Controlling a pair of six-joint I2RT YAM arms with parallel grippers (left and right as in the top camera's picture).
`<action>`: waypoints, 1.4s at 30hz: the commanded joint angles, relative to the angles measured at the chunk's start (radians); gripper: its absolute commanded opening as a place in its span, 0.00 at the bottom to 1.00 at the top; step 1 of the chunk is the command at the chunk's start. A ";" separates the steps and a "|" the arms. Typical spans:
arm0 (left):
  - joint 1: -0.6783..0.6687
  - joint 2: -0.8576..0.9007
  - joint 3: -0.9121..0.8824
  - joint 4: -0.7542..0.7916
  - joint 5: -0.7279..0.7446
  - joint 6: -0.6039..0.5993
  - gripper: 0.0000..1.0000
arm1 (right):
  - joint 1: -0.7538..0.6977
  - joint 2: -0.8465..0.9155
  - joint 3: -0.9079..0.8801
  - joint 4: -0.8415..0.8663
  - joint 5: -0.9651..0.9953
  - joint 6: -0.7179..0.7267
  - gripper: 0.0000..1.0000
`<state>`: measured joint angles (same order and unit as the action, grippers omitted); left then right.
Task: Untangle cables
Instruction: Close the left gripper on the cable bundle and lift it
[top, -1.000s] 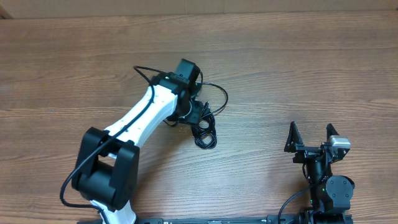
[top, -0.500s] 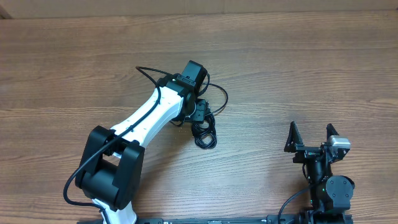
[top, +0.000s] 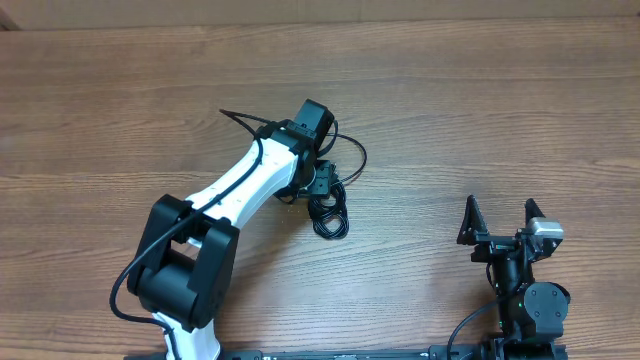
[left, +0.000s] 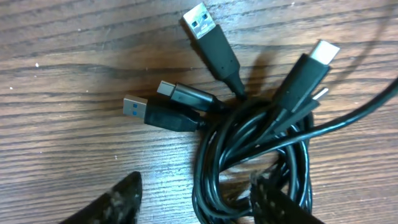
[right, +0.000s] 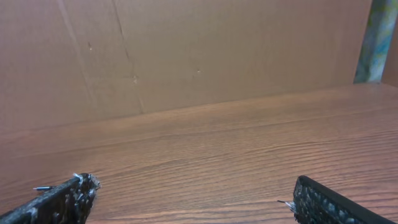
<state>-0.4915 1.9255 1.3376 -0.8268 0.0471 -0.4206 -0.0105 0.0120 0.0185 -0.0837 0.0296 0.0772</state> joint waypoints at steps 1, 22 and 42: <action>-0.006 0.044 0.019 0.013 -0.009 -0.014 0.48 | 0.006 -0.009 -0.010 0.002 -0.002 -0.007 1.00; -0.006 0.062 0.019 0.087 0.010 -0.033 0.04 | 0.006 -0.009 -0.010 0.002 -0.002 -0.007 1.00; -0.004 -0.238 0.040 0.003 -0.082 -0.233 0.04 | 0.006 -0.009 -0.010 0.002 -0.002 -0.007 1.00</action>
<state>-0.4915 1.7912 1.3430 -0.8177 0.0319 -0.5465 -0.0105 0.0120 0.0185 -0.0834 0.0296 0.0765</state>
